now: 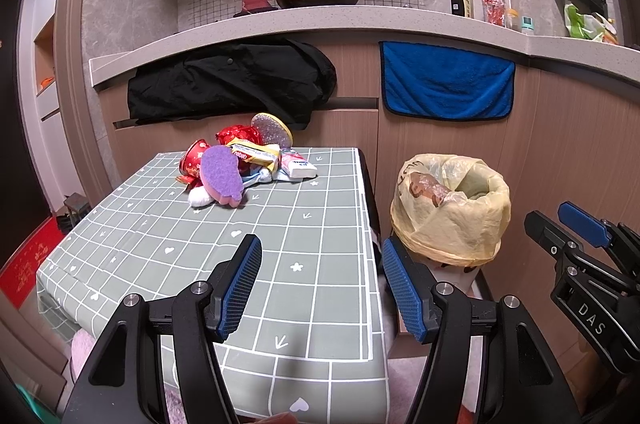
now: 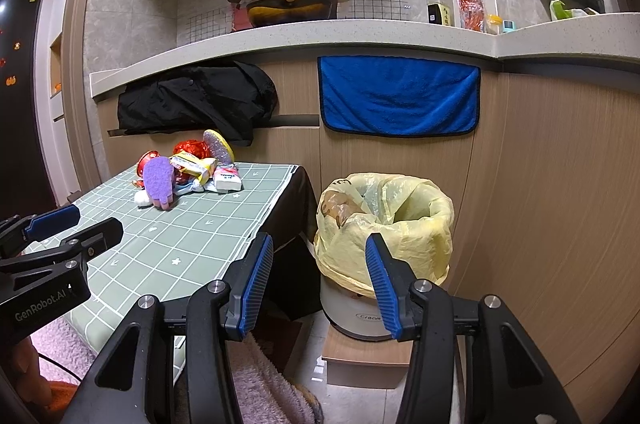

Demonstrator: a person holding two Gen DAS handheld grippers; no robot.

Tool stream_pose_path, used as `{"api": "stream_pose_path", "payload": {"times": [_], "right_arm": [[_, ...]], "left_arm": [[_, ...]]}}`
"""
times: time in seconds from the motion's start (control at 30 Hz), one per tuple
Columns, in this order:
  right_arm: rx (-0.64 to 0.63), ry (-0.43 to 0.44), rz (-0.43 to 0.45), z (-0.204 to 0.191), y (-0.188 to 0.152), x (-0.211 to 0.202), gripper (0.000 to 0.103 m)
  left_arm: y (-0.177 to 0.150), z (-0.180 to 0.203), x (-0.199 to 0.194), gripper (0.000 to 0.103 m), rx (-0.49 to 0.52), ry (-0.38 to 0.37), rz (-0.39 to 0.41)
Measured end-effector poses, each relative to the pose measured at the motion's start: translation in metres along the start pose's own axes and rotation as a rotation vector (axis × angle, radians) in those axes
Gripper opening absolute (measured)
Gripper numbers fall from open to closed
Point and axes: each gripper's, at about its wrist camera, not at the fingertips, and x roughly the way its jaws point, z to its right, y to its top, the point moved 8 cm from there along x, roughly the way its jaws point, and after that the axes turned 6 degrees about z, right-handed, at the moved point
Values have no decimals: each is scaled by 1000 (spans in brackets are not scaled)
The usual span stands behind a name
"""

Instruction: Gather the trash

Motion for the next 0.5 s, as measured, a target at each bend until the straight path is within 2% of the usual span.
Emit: {"api": "stream_pose_path", "payload": {"times": [0.5], "right_arm": [[3,2,-3,2,0,2,46]], "left_arm": [[-3,3,0,63,0,0,-3]]}}
